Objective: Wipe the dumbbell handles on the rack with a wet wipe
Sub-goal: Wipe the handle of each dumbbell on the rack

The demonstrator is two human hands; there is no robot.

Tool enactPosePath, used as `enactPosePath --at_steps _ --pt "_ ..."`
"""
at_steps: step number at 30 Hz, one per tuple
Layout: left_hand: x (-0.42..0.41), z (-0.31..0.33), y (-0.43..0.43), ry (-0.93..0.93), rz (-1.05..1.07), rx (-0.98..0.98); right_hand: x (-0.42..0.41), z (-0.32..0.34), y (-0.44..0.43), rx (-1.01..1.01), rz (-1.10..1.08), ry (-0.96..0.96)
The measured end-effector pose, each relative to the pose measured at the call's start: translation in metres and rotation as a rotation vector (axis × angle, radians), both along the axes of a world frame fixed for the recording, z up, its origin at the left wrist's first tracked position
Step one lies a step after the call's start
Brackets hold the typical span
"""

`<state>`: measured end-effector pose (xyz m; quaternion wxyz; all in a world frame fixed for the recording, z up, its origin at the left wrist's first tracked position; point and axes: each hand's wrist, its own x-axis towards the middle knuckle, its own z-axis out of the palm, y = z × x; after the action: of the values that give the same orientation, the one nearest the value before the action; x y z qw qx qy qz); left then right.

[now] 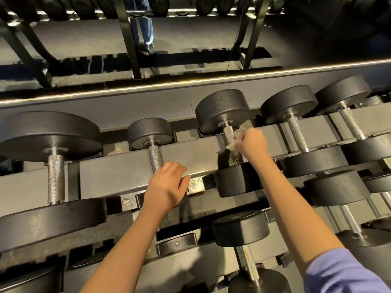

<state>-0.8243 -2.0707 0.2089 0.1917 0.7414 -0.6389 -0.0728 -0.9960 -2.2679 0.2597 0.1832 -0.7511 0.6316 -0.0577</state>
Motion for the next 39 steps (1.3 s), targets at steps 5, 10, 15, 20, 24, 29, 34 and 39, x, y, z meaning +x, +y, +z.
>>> enactPosePath --at_steps 5,10,15,20,24,29,34,39 --pt "-0.001 -0.002 0.002 -0.014 -0.003 -0.064 0.019 0.001 -0.009 -0.132 -0.016 -0.233" --pt "-0.001 -0.006 0.001 -0.011 -0.005 -0.101 0.012 0.0 -0.009 -0.072 0.061 -0.141" --pt "-0.002 -0.002 0.002 -0.043 0.01 -0.075 0.009 0.004 0.005 0.03 0.14 0.138" --pt "-0.002 0.001 0.001 -0.081 0.003 0.027 0.009 0.006 0.022 -0.02 0.143 0.158" --pt "-0.002 0.001 0.0 -0.108 -0.043 0.036 -0.008 0.013 0.037 -0.086 0.079 -0.162" --pt "-0.006 0.0 0.004 -0.176 -0.116 0.059 -0.031 0.033 0.079 -0.179 -0.005 -0.546" --pt "-0.026 0.001 0.021 -0.222 -0.185 0.076 -0.063 0.029 0.118 -0.194 -0.189 -0.636" --pt "-0.063 -0.006 0.039 -0.138 -0.331 0.086 -0.084 0.013 0.159 -0.151 -0.258 -0.673"
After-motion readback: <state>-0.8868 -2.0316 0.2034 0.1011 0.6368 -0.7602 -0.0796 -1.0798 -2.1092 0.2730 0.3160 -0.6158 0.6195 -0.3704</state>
